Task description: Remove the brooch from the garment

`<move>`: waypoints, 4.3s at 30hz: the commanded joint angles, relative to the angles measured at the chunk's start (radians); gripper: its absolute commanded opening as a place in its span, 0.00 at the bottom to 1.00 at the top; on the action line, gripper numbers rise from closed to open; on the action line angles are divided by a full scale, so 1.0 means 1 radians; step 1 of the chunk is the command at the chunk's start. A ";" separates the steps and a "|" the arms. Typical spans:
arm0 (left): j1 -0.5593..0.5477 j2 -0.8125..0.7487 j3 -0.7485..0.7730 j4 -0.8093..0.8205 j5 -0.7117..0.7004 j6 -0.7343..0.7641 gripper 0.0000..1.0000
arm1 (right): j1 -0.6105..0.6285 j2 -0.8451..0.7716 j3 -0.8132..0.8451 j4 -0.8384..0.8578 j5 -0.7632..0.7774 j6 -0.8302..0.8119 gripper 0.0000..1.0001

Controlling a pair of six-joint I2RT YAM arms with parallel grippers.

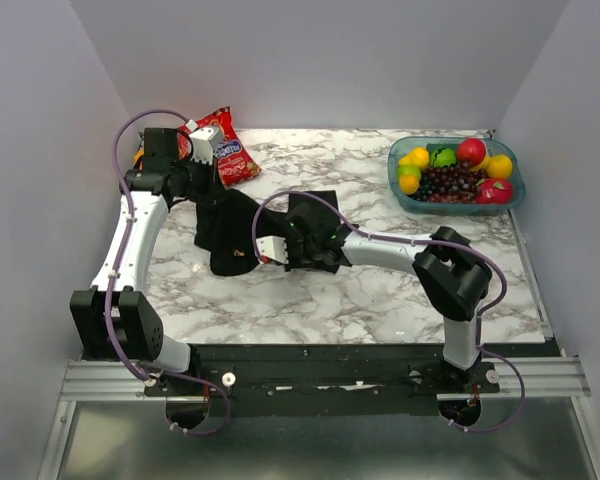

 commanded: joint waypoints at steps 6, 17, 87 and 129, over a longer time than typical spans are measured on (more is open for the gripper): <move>0.035 -0.130 0.097 -0.159 0.041 0.095 0.00 | -0.116 -0.250 0.028 -0.225 -0.202 -0.043 0.01; 0.035 -0.391 0.022 -0.202 0.115 0.149 0.00 | -0.153 -0.459 -0.093 -0.233 -0.280 -0.018 0.54; 0.086 0.402 0.354 0.034 -0.115 0.194 0.30 | -0.580 0.009 0.520 -0.586 -0.473 0.407 0.43; 0.097 -0.077 -0.325 -0.262 -0.103 0.408 0.51 | 0.002 0.136 0.253 -0.365 -0.171 -0.261 0.00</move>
